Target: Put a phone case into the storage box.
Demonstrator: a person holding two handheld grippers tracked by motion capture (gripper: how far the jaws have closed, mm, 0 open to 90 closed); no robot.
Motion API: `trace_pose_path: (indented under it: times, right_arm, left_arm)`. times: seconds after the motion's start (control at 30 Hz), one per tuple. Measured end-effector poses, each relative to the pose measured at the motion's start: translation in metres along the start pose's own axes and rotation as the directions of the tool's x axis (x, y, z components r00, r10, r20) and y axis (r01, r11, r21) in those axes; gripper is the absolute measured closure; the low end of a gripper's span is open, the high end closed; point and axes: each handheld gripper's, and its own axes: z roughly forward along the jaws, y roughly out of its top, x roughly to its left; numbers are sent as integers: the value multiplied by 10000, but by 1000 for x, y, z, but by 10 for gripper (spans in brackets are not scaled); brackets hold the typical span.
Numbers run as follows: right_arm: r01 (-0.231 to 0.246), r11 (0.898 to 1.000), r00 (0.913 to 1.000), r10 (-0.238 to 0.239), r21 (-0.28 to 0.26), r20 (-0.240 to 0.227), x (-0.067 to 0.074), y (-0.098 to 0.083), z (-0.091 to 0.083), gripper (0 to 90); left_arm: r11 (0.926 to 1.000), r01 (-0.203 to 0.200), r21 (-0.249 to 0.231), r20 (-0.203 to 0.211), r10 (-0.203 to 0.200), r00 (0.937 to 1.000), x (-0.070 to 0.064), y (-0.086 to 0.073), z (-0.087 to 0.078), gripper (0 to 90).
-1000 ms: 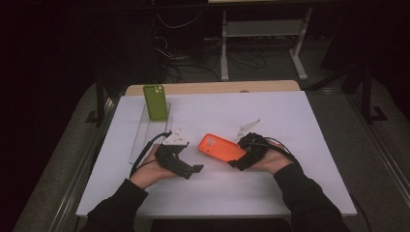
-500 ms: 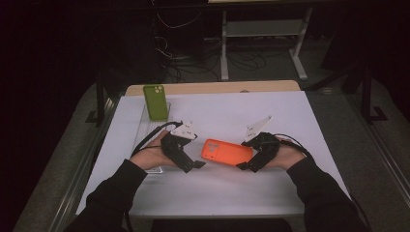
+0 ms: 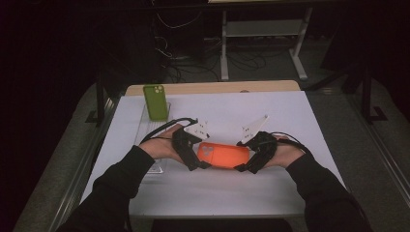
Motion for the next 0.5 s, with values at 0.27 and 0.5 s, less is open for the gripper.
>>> trace_pose_path:
  times: [0.27,0.5]
  right_arm:
    - [214,9996,9995,-219,-196,-241,4,6,-3,152]
    - [409,9984,9987,-421,-392,-304,5,11,-5,152]
  left_arm:
    - [9975,-473,526,531,445,9976,-1,3,13,0]
    - [9975,-418,566,661,380,9971,0,3,15,105]
